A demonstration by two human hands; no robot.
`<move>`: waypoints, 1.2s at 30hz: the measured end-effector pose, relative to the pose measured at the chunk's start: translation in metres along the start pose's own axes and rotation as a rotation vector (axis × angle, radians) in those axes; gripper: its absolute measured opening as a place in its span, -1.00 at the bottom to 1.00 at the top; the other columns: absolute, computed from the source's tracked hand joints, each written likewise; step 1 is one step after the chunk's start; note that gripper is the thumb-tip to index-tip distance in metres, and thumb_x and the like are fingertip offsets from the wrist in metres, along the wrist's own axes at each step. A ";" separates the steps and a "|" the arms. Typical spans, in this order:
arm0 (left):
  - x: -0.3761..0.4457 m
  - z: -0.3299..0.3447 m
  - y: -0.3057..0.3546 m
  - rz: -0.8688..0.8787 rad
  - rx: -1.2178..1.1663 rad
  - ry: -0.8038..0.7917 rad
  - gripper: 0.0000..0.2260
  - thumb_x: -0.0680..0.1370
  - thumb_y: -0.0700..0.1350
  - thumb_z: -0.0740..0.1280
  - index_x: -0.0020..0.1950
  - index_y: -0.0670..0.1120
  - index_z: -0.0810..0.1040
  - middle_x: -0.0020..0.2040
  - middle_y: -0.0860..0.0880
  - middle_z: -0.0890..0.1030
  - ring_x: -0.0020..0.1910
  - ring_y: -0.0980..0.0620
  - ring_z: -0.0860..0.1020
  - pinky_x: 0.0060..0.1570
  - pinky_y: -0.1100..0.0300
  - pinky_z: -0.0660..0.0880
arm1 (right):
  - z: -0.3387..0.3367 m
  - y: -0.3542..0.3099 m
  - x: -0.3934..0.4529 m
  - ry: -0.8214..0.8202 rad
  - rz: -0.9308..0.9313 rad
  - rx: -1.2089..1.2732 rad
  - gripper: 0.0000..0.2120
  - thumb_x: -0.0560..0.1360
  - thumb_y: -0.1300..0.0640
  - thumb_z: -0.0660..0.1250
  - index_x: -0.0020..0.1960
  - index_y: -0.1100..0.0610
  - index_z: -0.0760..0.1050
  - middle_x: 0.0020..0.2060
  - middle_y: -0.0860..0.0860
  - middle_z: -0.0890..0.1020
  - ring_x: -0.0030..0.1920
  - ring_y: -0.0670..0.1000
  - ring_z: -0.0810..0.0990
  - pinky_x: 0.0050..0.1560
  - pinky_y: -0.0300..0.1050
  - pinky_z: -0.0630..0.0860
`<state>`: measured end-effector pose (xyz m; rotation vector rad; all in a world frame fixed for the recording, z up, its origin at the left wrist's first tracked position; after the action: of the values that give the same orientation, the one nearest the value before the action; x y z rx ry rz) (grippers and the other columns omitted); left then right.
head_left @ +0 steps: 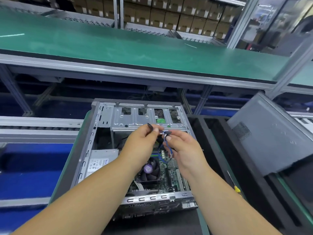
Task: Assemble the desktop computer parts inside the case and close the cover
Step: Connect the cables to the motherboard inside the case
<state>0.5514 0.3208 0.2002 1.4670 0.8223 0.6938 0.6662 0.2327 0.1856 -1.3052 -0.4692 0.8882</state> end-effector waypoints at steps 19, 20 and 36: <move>0.000 0.004 0.029 0.393 0.301 0.045 -0.85 0.35 -0.16 0.59 -0.20 -0.02 0.65 -0.10 0.12 0.46 -0.13 0.14 0.48 -0.16 0.40 0.42 | 0.000 -0.002 0.000 -0.064 -0.148 0.029 -0.82 0.63 0.36 0.17 0.04 0.18 0.52 -0.12 0.09 0.65 -0.14 -0.05 0.59 -0.07 -0.19 0.48; -0.001 0.003 0.031 0.414 0.298 0.048 -0.85 0.36 -0.16 0.59 -0.20 -0.02 0.65 -0.11 0.11 0.46 -0.13 0.13 0.48 -0.15 0.39 0.42 | -0.001 -0.002 0.000 -0.058 -0.140 0.060 -0.87 0.62 0.35 0.19 0.04 0.18 0.47 -0.16 0.10 0.61 -0.17 -0.04 0.57 -0.08 -0.17 0.46; 0.029 0.020 0.003 0.244 0.394 -0.024 -0.64 0.34 -0.13 0.59 -0.39 0.10 0.42 -0.20 0.00 0.45 -0.33 0.15 0.42 -0.33 0.44 0.29 | -0.015 0.035 0.008 0.099 0.134 0.248 -0.94 0.57 0.20 0.31 -0.03 0.17 0.54 -0.24 -0.03 0.69 -0.33 -0.12 0.45 -0.28 -0.25 0.34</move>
<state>0.5841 0.3338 0.1998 1.9514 0.7983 0.7200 0.6718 0.2294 0.1468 -1.1554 -0.1884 0.9558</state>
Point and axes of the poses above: each hand's wrist, its own x-axis towards the middle knuckle, its own z-axis out of the palm, y = z × x, the point moved 8 cm from there along x, towards the middle knuckle
